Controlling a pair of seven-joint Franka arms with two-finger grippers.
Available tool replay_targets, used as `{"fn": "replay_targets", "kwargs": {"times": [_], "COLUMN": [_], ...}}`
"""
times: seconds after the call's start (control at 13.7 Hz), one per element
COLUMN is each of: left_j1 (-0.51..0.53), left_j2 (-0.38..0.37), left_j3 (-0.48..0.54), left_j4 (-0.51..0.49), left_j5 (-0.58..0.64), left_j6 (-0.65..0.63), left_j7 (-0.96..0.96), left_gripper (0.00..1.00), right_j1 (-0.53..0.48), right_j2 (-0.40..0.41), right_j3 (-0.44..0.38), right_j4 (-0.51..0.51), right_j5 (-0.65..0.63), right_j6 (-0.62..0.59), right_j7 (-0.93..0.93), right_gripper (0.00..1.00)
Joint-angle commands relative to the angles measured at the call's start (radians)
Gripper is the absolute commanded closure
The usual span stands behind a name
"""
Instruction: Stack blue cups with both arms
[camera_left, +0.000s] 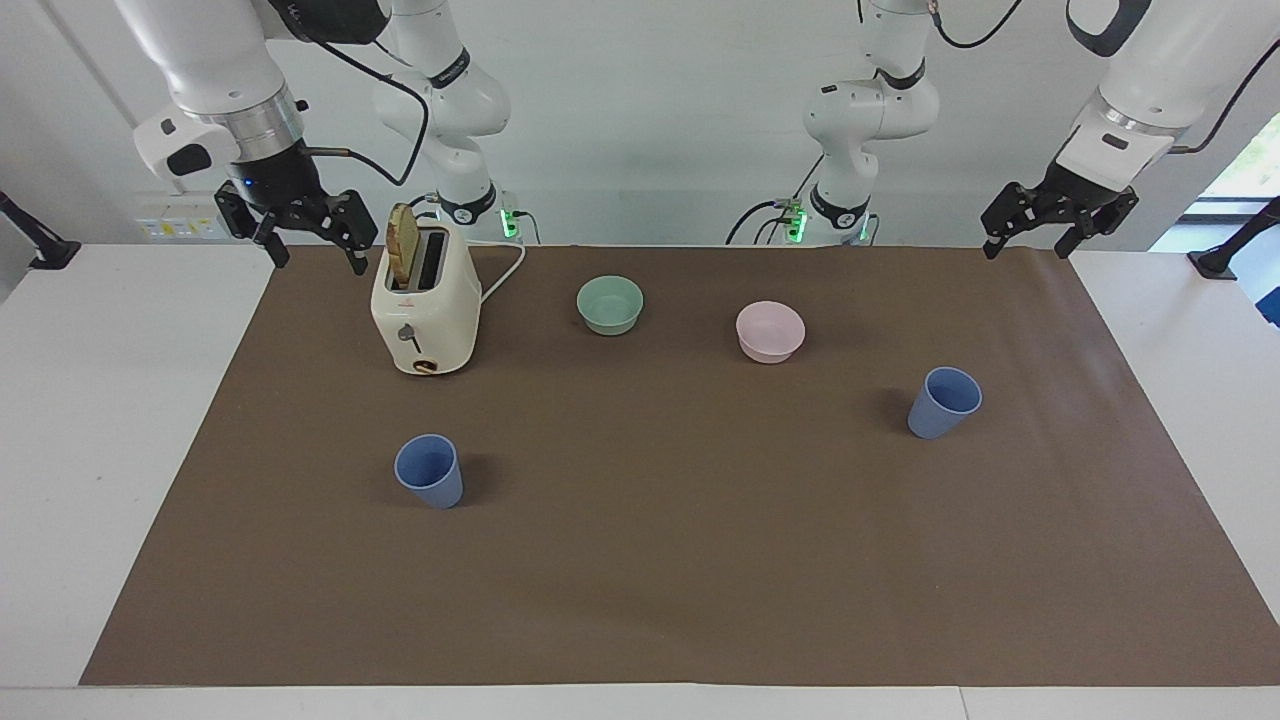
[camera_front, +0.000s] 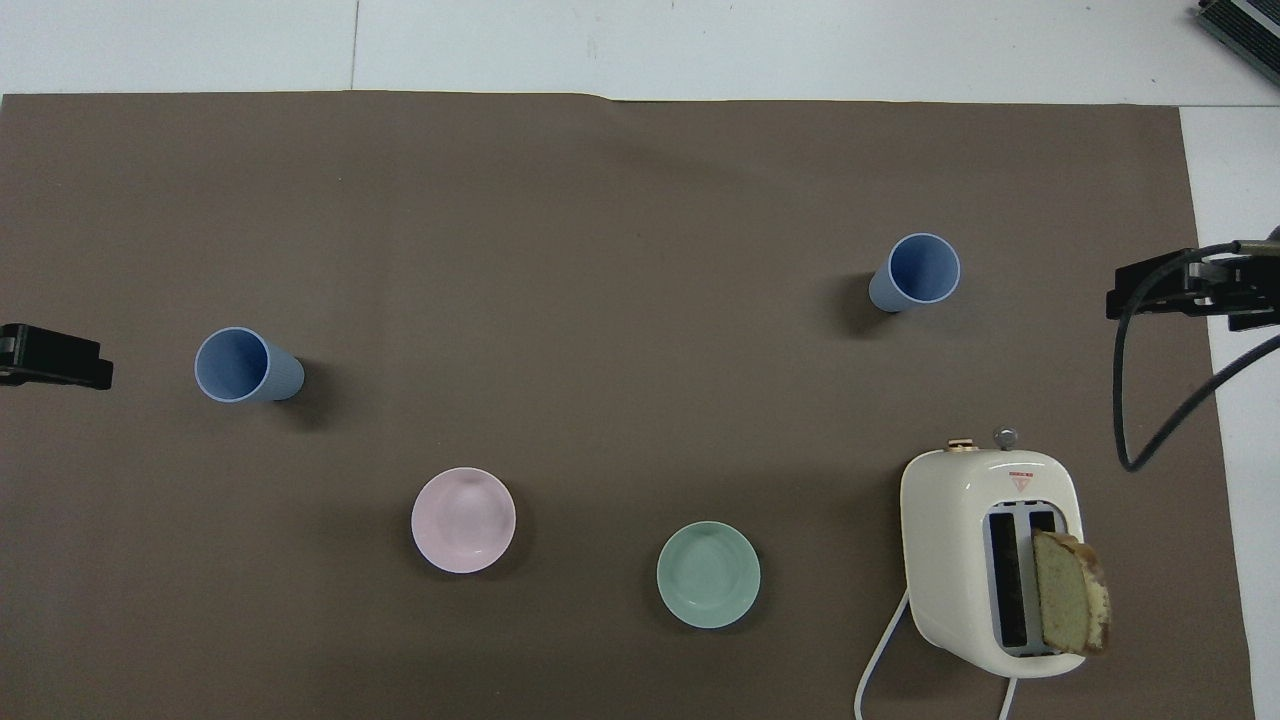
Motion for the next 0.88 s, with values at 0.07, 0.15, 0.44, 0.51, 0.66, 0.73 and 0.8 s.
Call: {"fn": "replay_targets", "kwargs": {"times": [0.07, 0.15, 0.44, 0.51, 0.66, 0.73, 0.8], "left_j1": [-0.007, -0.006, -0.011, -0.011, -0.011, -0.009, -0.006], "left_j2": [-0.020, -0.021, -0.010, -0.010, -0.011, -0.011, -0.011], "left_j3": [-0.003, -0.001, -0.003, -0.001, -0.001, -0.001, 0.000], "left_j4": [-0.008, -0.004, 0.010, 0.008, -0.002, -0.002, -0.002], "left_j5": [-0.012, -0.014, -0.015, -0.015, -0.015, -0.015, -0.014], "left_j6": [-0.055, -0.062, -0.040, -0.036, 0.002, 0.007, 0.007], "left_j7": [-0.008, -0.012, 0.000, 0.000, -0.011, -0.012, -0.014], "left_gripper": [0.00, 0.00, 0.00, 0.00, 0.00, 0.00, 0.00], "right_j1": [-0.017, -0.015, -0.015, -0.015, -0.015, -0.015, -0.015], "right_j2": [-0.012, -0.012, -0.012, -0.012, -0.012, -0.012, -0.012], "right_j3": [0.005, 0.006, 0.008, 0.008, 0.008, 0.008, 0.008], "right_j4": [-0.005, -0.005, -0.005, -0.005, -0.005, -0.005, -0.005], "right_j5": [0.004, 0.003, 0.003, 0.003, 0.003, 0.003, 0.003], "right_j6": [-0.005, -0.005, -0.005, -0.005, -0.005, -0.003, -0.005], "right_j7": [-0.035, -0.035, -0.035, -0.035, -0.035, -0.035, -0.035], "right_gripper": [0.00, 0.00, 0.00, 0.00, 0.00, 0.00, 0.00]}}
